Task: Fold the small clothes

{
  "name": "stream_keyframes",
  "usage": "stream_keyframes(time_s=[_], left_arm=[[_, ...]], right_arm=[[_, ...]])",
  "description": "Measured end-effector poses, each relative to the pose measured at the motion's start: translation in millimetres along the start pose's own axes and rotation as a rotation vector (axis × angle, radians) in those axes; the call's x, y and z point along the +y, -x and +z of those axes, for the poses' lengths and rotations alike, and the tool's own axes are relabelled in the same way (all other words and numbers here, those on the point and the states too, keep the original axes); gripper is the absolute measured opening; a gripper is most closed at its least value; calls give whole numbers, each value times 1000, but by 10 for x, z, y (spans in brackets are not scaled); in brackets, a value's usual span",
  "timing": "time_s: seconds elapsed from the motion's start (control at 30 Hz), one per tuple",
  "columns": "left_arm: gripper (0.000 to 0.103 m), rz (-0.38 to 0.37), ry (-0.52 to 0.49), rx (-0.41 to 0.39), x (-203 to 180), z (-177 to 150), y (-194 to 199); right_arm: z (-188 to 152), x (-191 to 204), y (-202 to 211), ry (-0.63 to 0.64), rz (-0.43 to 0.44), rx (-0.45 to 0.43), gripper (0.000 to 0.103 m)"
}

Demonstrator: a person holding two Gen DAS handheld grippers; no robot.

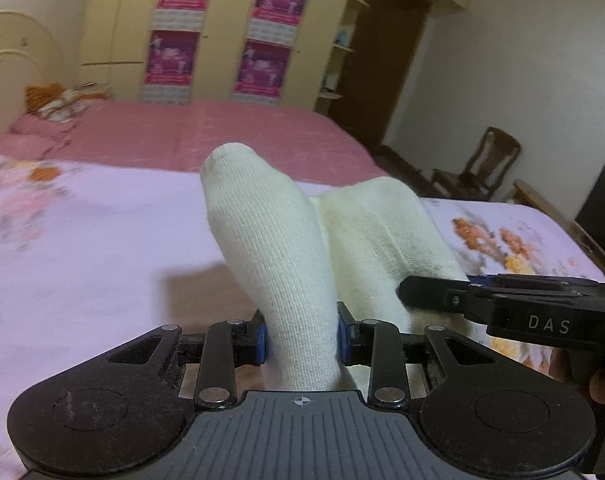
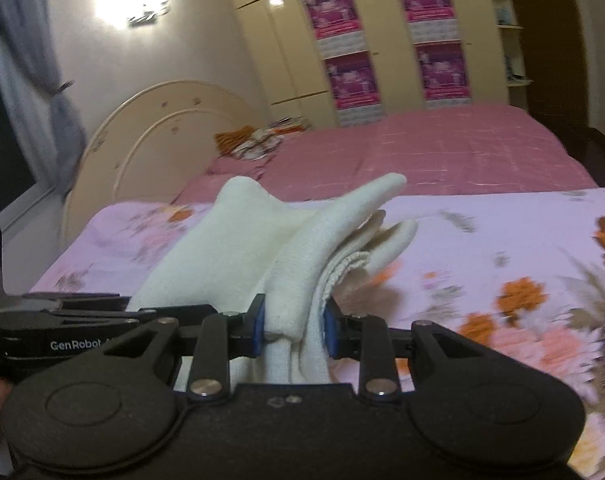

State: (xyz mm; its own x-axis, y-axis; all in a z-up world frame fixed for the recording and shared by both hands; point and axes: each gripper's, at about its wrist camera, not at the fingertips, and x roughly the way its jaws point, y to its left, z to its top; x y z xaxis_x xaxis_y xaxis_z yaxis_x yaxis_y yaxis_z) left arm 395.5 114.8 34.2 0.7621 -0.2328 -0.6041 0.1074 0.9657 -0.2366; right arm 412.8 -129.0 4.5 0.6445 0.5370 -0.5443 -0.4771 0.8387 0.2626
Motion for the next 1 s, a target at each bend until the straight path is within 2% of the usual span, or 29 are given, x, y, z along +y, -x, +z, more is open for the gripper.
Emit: stream_keyframes(time_s=[0.23, 0.47, 0.57, 0.6, 0.63, 0.67, 0.73, 0.8, 0.9, 0.97, 1.0], left_arm=[[32, 67, 48, 10, 493, -376, 387], [32, 86, 125, 31, 864, -814, 457], [32, 91, 174, 63, 984, -1048, 356], [34, 93, 188, 63, 1017, -1119, 348], [44, 90, 207, 52, 1064, -1184, 351], [60, 102, 227, 41, 1109, -1240, 352], [77, 140, 229, 40, 1150, -1331, 363], [78, 134, 223, 33, 1200, -1373, 401], [78, 186, 202, -13, 1213, -1331, 589], [75, 226, 172, -68, 1199, -1222, 710], [74, 220, 165, -84, 1197, -1145, 716]], right_arm=[[-198, 507, -200, 13, 76, 44, 27], [-426, 755, -391, 7, 127, 101, 27], [-587, 807, -466, -2, 131, 138, 27], [-634, 774, -494, -13, 127, 152, 27], [-684, 760, -518, -24, 117, 159, 28], [-722, 694, -542, -46, 113, 172, 28], [-812, 562, -571, -94, 118, 198, 28], [-875, 457, -588, -129, 137, 207, 29], [-844, 356, -525, -169, 148, 202, 36], [-777, 384, -383, -124, 121, 146, 34], [-727, 417, -315, -87, 110, 116, 29]])
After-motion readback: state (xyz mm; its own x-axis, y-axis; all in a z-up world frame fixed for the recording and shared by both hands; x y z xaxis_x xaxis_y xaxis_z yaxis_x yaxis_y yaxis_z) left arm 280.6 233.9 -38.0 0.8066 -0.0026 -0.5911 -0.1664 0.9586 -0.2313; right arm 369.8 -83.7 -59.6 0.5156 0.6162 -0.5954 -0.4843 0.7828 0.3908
